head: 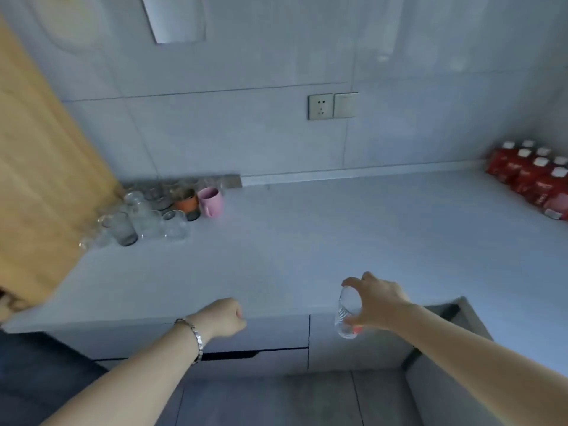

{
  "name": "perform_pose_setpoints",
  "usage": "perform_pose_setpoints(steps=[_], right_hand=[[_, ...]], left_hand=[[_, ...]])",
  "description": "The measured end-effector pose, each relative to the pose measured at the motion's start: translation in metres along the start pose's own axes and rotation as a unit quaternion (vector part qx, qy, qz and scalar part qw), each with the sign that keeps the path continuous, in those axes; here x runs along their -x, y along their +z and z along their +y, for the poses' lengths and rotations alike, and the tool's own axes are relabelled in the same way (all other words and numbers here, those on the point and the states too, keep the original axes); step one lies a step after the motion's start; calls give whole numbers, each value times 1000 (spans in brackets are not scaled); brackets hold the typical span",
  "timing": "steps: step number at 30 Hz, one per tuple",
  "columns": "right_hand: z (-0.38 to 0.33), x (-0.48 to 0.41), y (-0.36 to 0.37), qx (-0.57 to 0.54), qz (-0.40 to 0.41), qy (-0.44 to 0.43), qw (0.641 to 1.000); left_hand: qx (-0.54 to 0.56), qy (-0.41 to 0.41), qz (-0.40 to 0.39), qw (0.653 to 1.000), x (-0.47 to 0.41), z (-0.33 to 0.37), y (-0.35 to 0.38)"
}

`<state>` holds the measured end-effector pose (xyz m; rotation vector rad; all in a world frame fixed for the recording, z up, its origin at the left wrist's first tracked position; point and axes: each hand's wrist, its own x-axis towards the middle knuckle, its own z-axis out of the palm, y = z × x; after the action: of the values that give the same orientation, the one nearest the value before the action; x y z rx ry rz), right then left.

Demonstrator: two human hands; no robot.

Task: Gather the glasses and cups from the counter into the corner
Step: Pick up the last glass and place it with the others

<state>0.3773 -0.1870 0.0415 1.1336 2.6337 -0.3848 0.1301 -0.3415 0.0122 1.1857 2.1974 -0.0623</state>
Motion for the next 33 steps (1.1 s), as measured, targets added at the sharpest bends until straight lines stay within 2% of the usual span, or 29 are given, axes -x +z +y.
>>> perform_pose_setpoints(steps=[9,18,22,25,30,33], right_hand=[[-119,-156,-21,23,-14,-82,996],[-228,-333,-40,-12,-14,-118,993],[-274,-386,-39,-71,13,-92,993],[-299,-411,-26,-91,1,-55,994],[-326,-435,-10,-70,-1,-3,998],[-342,-437,-7,-104,2,47,994]], left_hand=[[70,-80,13,994,-51,-132,-53],[135,-138,29,981,-130,-211,-136],[157,-153,23,975,-160,-236,-153],[155,-150,10,976,-176,-255,-155],[152,-118,-9,981,-198,-282,-166],[136,-90,-28,986,-207,-300,-175]])
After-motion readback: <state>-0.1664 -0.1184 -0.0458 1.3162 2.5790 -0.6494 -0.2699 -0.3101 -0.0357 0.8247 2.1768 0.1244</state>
